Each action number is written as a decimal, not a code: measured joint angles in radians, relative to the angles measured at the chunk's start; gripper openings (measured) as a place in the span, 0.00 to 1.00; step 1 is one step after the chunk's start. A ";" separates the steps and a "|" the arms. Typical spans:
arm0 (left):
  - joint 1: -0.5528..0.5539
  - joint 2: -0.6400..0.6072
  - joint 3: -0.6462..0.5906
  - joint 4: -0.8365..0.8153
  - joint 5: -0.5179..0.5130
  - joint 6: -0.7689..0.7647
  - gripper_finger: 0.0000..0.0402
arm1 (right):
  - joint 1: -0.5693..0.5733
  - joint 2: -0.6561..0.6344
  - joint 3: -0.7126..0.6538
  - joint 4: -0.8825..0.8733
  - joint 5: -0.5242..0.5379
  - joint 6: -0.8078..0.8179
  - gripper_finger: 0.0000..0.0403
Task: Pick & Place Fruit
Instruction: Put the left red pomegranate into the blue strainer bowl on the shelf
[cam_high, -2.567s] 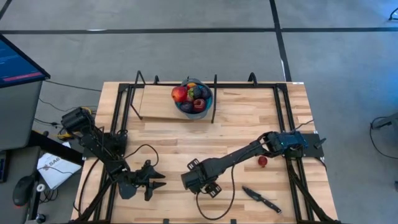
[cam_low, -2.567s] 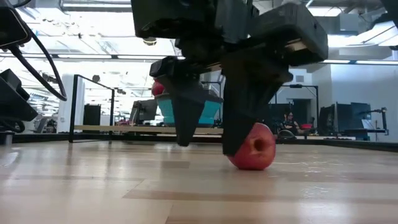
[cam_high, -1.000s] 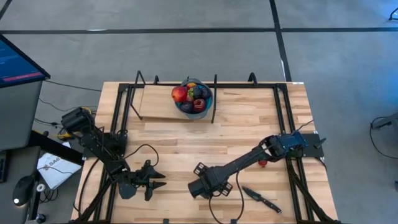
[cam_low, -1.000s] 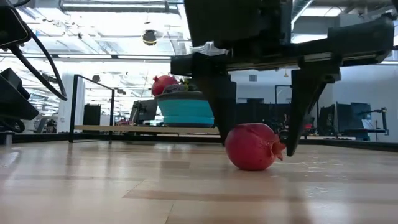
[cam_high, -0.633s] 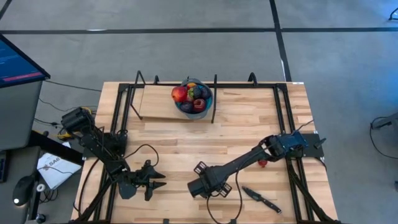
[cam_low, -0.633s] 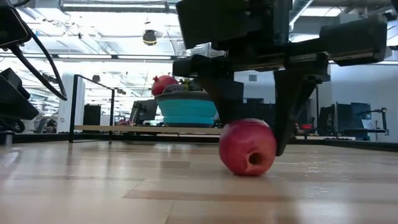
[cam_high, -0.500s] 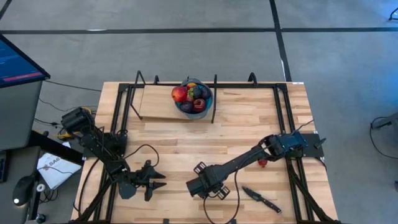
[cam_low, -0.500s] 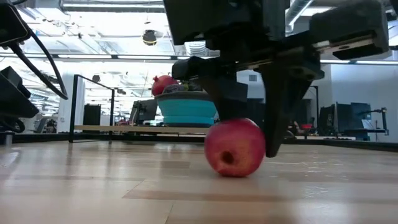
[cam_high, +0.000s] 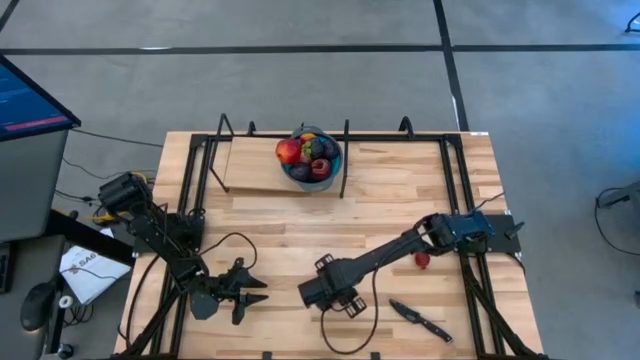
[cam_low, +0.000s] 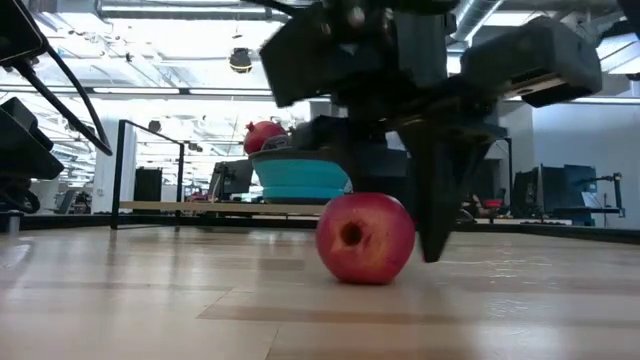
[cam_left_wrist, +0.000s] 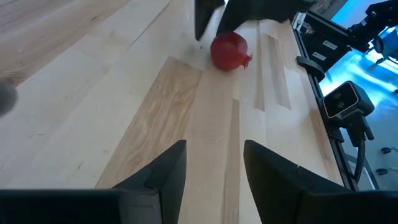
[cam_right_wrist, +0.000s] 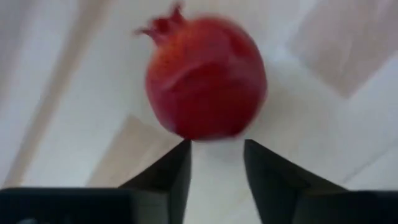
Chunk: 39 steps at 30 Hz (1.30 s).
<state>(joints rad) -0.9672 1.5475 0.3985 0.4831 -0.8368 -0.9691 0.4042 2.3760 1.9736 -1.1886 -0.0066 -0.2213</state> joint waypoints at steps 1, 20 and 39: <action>0.000 0.000 0.000 0.000 0.000 0.000 0.38 | -0.004 0.000 0.000 -0.020 0.000 0.012 0.42; 0.000 0.000 0.000 0.000 0.000 0.000 0.38 | 0.132 -0.007 0.000 0.015 0.179 0.122 0.68; 0.000 0.000 0.000 0.006 0.000 0.000 0.38 | 0.218 -0.338 -0.539 0.546 0.379 0.443 0.68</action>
<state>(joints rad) -0.9672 1.5475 0.3985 0.4895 -0.8368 -0.9688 0.6224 2.0382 1.4345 -0.6430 0.3727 0.2214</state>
